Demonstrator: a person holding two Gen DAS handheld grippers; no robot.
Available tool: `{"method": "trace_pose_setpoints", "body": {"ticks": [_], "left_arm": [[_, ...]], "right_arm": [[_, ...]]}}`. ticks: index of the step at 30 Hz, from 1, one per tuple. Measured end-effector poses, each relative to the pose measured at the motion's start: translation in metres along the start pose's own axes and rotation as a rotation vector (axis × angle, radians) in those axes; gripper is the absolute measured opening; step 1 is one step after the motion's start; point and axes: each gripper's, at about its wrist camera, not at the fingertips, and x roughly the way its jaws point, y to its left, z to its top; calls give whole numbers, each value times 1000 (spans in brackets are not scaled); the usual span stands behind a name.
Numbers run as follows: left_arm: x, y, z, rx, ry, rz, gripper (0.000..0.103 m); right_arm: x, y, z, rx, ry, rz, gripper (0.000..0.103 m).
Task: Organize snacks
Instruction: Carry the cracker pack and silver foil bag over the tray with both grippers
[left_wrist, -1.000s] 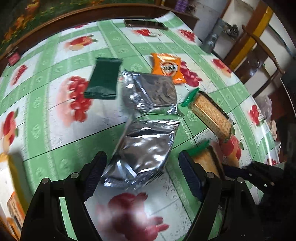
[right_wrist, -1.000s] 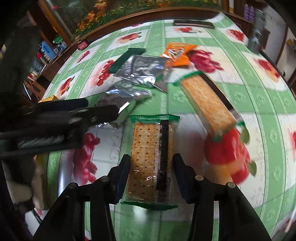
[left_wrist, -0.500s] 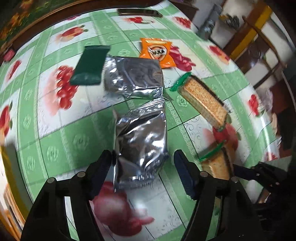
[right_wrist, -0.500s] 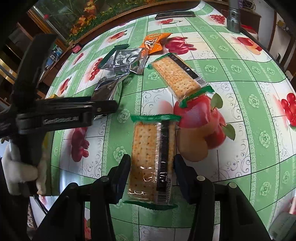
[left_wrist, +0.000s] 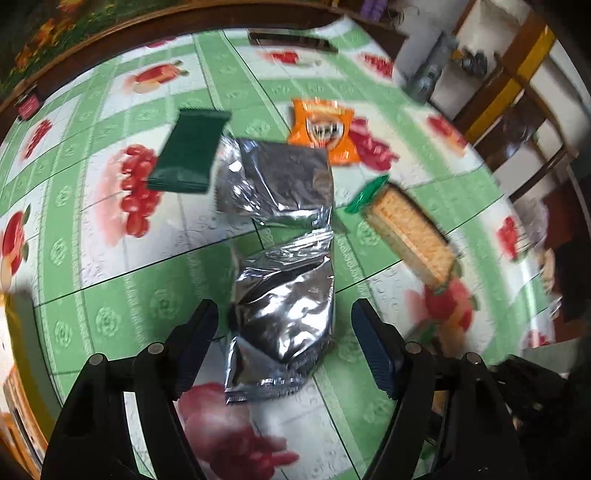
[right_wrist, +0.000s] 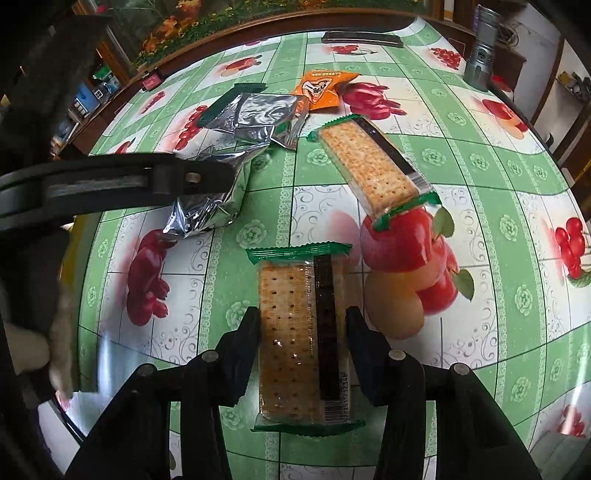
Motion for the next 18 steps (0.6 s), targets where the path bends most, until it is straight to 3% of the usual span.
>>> {"method": "trace_pose_setpoints", "body": {"ticks": [4,5,6,18], "left_arm": [[10,-15,-1,66,13,81,74],[9,-16,-1,70,15,78,70],[7,-17,-3,74,15,71,58],[-49,10,-30,-53,-64,24,55]], "right_arm": [[-4,-7,-4,26,-5,25,47],[-5,-10,-5,37,-6,37,47],[-6,-12,-6,44,-7,44,47],[-23,-3,-6,26,-35,102,47]]}}
